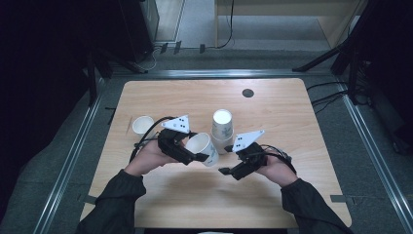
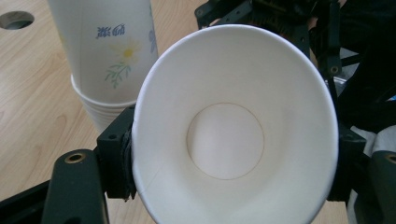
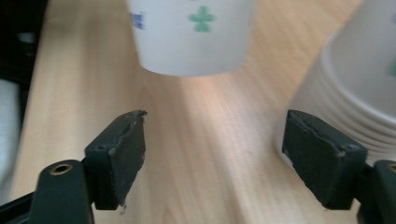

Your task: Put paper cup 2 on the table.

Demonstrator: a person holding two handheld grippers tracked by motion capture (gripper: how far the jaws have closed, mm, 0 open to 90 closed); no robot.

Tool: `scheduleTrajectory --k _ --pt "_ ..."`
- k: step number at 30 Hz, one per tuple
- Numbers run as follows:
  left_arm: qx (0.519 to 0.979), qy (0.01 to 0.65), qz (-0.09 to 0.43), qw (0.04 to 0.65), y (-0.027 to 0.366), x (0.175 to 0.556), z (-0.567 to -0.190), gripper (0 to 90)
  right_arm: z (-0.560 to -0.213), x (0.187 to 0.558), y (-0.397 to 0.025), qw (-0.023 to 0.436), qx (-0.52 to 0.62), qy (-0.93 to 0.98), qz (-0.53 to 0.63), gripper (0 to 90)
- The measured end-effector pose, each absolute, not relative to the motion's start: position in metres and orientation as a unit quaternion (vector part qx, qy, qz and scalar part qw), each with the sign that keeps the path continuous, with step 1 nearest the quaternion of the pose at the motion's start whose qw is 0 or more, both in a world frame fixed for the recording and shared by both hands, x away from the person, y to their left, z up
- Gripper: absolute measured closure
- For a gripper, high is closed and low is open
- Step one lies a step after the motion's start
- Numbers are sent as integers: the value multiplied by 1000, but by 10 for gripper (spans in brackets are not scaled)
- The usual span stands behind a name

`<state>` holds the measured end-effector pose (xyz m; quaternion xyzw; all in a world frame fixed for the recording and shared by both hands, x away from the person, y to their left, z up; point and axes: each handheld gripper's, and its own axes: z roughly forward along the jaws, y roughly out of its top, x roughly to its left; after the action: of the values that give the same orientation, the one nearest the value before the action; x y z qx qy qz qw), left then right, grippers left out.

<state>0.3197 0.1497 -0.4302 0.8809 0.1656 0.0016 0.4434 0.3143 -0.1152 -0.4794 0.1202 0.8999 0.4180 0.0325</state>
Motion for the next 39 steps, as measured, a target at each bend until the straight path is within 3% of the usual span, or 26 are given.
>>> scheduleTrajectory --k 39 --pt "903 187 21 386 217 315 -437 248 -467 329 -169 72 210 870 441 230"
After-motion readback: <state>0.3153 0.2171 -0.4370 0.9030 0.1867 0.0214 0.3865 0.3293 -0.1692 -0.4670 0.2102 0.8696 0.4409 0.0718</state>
